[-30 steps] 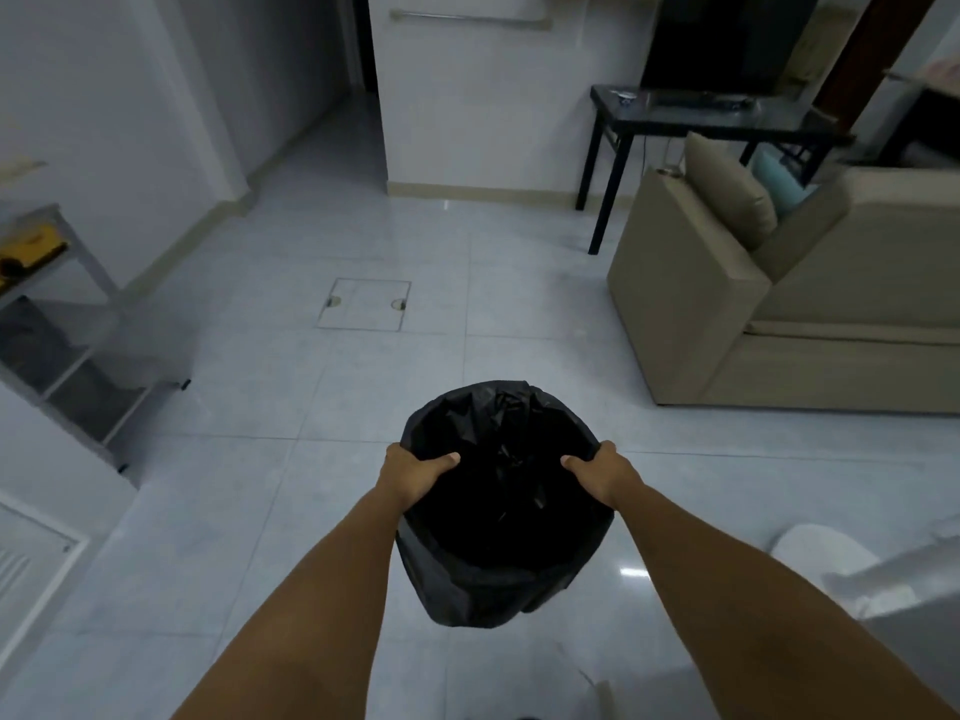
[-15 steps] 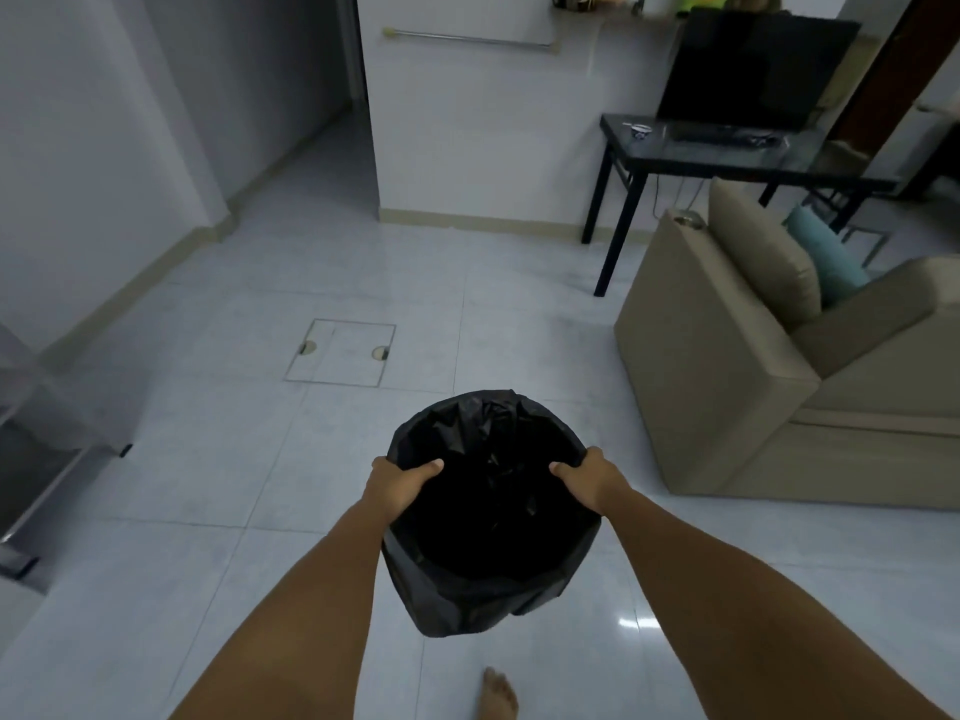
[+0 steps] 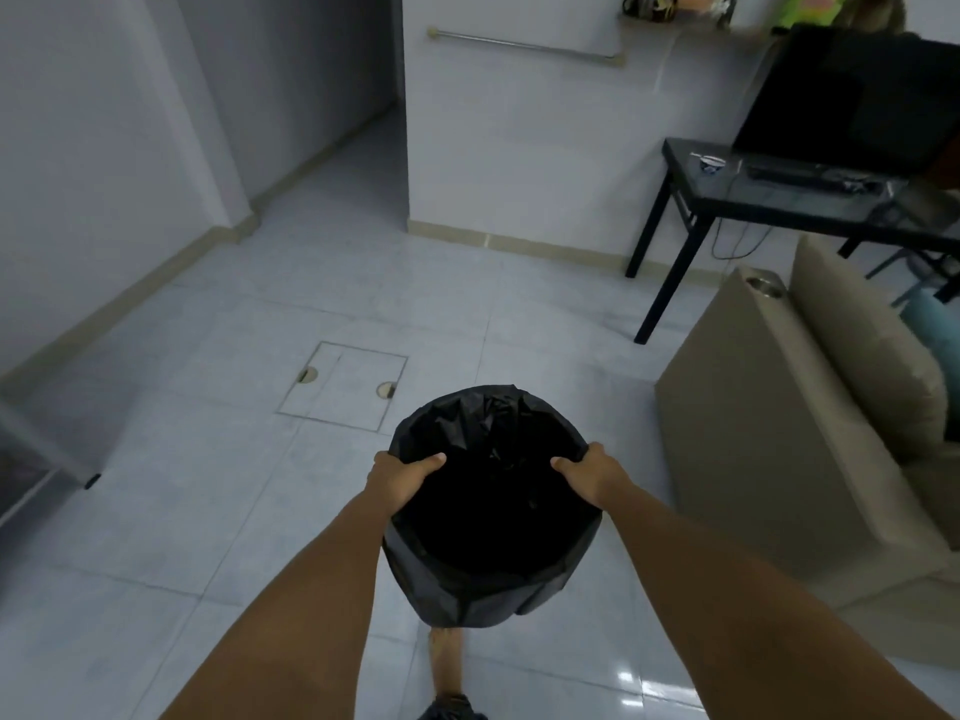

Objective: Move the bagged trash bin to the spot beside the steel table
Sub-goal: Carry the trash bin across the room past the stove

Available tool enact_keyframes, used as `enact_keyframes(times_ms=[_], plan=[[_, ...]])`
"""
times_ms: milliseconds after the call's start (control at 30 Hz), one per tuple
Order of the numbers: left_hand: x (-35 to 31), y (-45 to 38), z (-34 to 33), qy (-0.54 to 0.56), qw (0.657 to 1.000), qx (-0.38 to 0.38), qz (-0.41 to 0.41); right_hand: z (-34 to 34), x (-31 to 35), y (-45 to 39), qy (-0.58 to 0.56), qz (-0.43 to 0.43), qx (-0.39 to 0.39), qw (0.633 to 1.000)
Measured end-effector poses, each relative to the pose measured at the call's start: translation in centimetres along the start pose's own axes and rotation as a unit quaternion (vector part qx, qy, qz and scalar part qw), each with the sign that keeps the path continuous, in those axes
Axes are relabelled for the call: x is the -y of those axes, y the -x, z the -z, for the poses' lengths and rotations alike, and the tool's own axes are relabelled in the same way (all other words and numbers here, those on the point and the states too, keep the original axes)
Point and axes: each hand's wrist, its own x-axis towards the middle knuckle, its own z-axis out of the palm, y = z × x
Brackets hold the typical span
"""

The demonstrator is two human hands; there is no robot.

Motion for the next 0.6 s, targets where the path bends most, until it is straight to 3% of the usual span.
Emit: enact_keyframes(times_ms=[167,400,600], plan=[[-4.5,-10.9,0.6,0.019,1.0,-0.018,0.007,1.8,5.6,-8.9,0.005,0.007,0.012,1.0],[-13.3,-17.4,1.6,0.04,0.998,-0.046,0.015,4.6,13.8,-18.8,0.026,0.026,0.023,0.999],[-16.5,-24.6,2.7,0.092,0.992,-0.076,0.037,6.1,21.0,-27.5,0.065,0.069,0.052,0.994]])
